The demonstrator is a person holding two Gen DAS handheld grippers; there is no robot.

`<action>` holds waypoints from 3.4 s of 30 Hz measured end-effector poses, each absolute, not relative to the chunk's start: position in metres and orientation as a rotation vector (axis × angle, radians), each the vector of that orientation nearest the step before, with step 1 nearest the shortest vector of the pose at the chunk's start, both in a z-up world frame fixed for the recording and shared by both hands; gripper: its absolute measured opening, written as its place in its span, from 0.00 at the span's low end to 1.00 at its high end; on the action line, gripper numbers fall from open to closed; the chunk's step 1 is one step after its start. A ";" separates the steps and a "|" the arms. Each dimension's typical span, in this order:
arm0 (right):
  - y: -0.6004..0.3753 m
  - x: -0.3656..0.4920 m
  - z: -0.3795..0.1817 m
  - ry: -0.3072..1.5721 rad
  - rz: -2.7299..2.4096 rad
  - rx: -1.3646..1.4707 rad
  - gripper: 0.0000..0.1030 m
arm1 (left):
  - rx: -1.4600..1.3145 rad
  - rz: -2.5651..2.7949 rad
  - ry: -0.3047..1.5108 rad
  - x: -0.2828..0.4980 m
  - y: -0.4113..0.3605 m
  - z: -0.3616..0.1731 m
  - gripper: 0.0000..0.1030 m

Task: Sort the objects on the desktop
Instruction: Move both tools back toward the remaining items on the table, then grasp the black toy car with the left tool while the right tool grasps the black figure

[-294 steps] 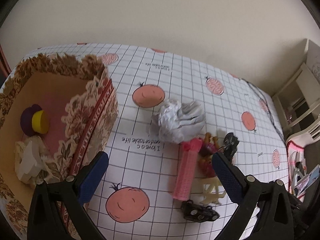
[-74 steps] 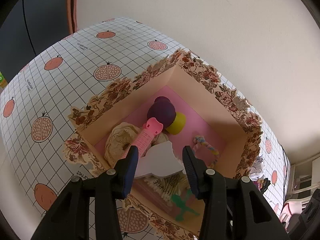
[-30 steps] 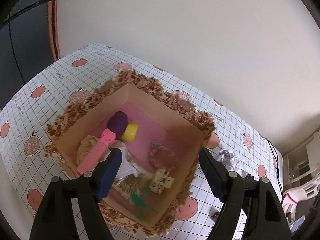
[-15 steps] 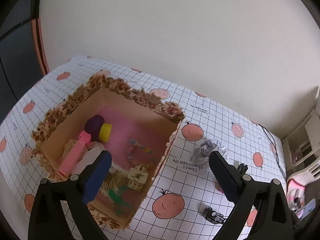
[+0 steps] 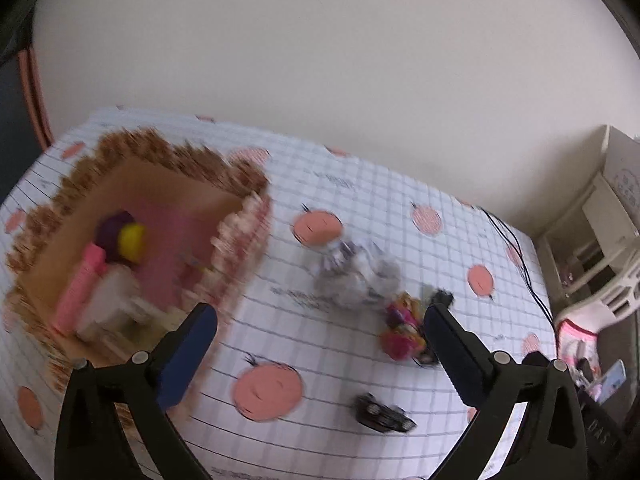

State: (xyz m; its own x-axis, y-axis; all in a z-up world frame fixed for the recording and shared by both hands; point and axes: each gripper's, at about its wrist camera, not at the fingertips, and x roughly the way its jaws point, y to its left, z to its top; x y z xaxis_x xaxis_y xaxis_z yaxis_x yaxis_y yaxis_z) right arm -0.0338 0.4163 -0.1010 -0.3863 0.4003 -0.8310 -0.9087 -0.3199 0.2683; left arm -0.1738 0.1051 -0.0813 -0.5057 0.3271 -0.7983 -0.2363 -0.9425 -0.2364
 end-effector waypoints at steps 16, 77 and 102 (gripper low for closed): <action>0.429 -0.025 -0.132 0.917 1.718 -0.992 0.98 | -1.636 2.243 -0.056 -0.160 0.156 -0.148 1.00; 0.474 -0.079 -0.206 1.164 1.811 -0.825 0.96 | -1.769 2.079 0.088 -0.167 0.182 -0.199 0.27; 0.489 -0.100 -0.217 1.008 1.790 -0.896 0.55 | -1.727 2.192 0.139 -0.174 0.161 -0.190 0.38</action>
State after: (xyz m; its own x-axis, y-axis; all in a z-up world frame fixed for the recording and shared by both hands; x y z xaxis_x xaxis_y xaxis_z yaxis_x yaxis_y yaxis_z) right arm -0.0998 0.4892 -0.2166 -0.3625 0.3342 -0.8700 -0.9172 -0.2936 0.2693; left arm -0.1740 0.1607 -0.1904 -0.1990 0.2081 -0.9577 -0.3270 -0.9353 -0.1353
